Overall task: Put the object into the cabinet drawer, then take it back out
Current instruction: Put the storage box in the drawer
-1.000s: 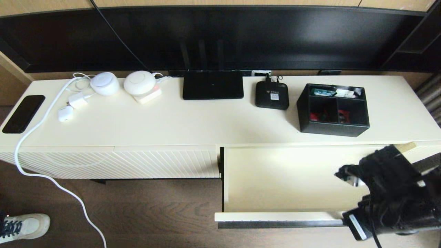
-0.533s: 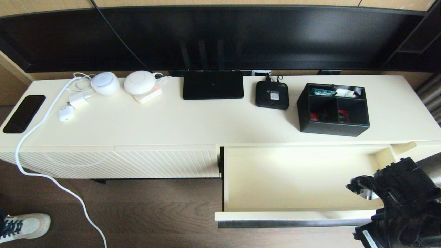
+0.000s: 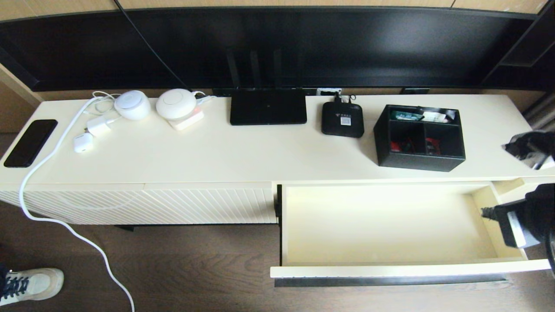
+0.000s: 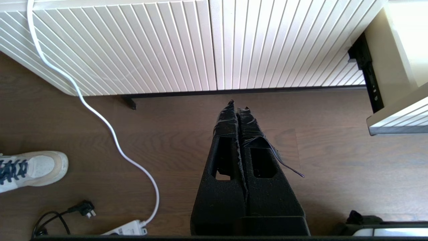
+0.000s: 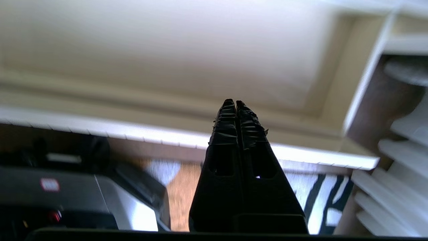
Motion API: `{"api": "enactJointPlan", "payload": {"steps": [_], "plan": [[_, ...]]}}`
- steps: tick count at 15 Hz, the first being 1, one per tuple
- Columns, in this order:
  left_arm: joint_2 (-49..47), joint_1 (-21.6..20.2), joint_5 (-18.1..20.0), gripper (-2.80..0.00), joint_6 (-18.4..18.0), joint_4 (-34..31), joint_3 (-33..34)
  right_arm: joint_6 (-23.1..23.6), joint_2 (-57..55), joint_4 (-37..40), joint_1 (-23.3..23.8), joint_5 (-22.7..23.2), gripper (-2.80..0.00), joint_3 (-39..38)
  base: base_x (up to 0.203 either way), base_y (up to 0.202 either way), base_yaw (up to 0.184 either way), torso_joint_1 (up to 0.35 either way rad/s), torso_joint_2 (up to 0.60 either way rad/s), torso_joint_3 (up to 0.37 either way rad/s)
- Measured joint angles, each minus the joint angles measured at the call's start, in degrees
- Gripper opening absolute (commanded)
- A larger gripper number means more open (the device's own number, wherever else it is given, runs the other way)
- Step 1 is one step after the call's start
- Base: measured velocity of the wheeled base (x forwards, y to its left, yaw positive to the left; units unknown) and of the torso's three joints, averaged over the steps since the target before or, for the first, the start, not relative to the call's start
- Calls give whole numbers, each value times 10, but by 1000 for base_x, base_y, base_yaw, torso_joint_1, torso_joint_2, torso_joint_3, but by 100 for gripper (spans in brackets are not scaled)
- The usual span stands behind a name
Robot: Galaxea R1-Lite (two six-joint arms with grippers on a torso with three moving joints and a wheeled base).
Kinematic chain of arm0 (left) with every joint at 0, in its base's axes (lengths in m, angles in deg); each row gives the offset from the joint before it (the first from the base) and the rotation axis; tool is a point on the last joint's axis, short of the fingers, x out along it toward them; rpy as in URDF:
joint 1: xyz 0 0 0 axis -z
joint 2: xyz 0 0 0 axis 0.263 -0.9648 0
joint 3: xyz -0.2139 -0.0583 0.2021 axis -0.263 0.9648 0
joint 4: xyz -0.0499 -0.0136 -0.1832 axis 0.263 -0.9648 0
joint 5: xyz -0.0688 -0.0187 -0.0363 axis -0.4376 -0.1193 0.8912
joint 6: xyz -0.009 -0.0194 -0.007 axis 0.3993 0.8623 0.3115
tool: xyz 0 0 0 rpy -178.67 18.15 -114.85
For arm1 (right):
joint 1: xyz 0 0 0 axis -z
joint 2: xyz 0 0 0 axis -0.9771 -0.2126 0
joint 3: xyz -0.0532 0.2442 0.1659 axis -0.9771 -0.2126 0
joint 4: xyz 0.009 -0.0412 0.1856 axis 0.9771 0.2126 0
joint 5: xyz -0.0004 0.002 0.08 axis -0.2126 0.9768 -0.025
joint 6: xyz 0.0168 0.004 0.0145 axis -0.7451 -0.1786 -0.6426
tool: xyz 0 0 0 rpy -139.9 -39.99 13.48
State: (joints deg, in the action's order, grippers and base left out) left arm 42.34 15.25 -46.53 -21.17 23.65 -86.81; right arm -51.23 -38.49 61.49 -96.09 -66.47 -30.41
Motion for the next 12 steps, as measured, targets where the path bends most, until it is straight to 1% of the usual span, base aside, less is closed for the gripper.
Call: {"api": "enactJointPlan", "payload": {"steps": [2,3,5,8,9,12], "plan": [[0,0,0,-280,0,0,0,-7,1,32,3,-3,-280,60,0,0,0,0,0,0],[0,0,0,-280,0,0,0,-23,-7,40,4,-4,-280,84,0,0,0,0,0,0],[0,0,0,-280,0,0,0,-65,-36,53,5,-4,-280,132,0,0,0,0,0,0],[0,0,0,-280,0,0,0,-132,-89,105,5,-2,-280,211,0,0,0,0,0,0],[0,0,0,-280,0,0,0,-153,-106,115,5,-1,0,231,0,0,0,0,0,0],[0,0,0,-280,0,0,0,-196,-156,130,10,2,0,282,0,0,0,0,0,0]]}}
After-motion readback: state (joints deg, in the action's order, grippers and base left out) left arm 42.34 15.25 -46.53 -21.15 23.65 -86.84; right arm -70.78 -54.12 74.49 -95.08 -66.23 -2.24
